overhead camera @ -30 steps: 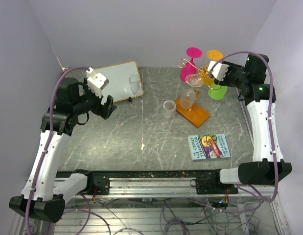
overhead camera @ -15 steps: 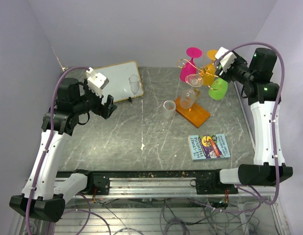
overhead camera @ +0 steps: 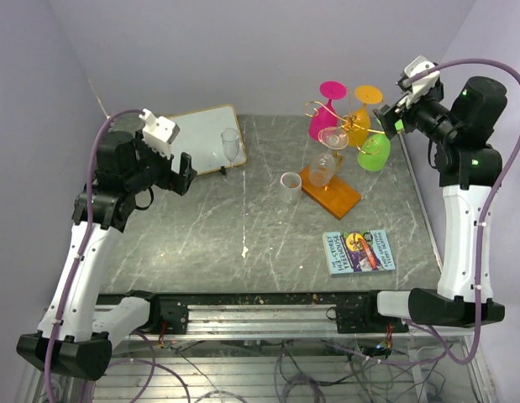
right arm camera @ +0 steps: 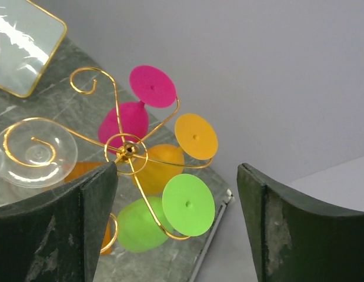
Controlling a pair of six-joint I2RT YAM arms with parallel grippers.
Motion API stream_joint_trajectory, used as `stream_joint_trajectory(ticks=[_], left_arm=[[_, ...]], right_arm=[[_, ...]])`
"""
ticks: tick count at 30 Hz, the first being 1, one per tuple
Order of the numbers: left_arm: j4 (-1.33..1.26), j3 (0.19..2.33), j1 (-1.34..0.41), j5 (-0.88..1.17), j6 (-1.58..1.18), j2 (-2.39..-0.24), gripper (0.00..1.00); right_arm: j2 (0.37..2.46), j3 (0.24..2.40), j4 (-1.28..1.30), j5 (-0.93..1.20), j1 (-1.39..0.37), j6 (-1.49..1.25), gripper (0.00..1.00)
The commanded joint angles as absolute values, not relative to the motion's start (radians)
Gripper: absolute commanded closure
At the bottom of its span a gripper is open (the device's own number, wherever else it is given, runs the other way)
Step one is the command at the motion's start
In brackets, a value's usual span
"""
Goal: Place the wine glass upside down on the wine glass rack
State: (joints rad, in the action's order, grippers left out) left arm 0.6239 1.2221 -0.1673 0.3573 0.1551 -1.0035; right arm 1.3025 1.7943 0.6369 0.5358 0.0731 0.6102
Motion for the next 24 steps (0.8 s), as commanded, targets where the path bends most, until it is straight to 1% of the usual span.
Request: stream_joint_trajectory(ticks=[1, 2, 6, 8, 11, 14, 18, 24], left_arm=[[0.518, 1.250, -0.158, 0.212, 0.094, -1.047, 0.00], [0.520, 1.266, -0.158, 0.193, 0.089, -1.071, 0.00], [0.500, 1.328, -0.158, 0.210, 0.057, -1.181, 0.04], [0.449, 1.333, -0.159, 0.240, 0.021, -1.226, 0.05], [0.401, 1.375, -0.167, 0.261, -0.018, -1.308, 0.03], [0.404, 1.457, -0.188, 0.247, -0.026, -1.411, 0.06], [0.418, 1.562, -0.236, 0.219, -0.015, -1.534, 0.05], [0.501, 1.752, -0.317, 0.149, 0.023, -1.712, 0.12]], right_arm=[[1.282, 1.834, 0.696, 0.618, 0.085, 0.492, 0.04], [1.282, 1.839, 0.703, 0.641, 0.087, 0.477, 0.01], [1.292, 1.881, 0.728, 0.687, 0.092, 0.459, 0.00], [1.297, 1.906, 0.744, 0.686, 0.092, 0.458, 0.02], [1.292, 1.915, 0.759, 0.676, 0.091, 0.451, 0.04], [1.286, 1.903, 0.775, 0.657, 0.089, 0.456, 0.05], [1.281, 1.882, 0.783, 0.628, 0.084, 0.465, 0.06], [1.279, 1.867, 0.785, 0.646, 0.084, 0.468, 0.08]])
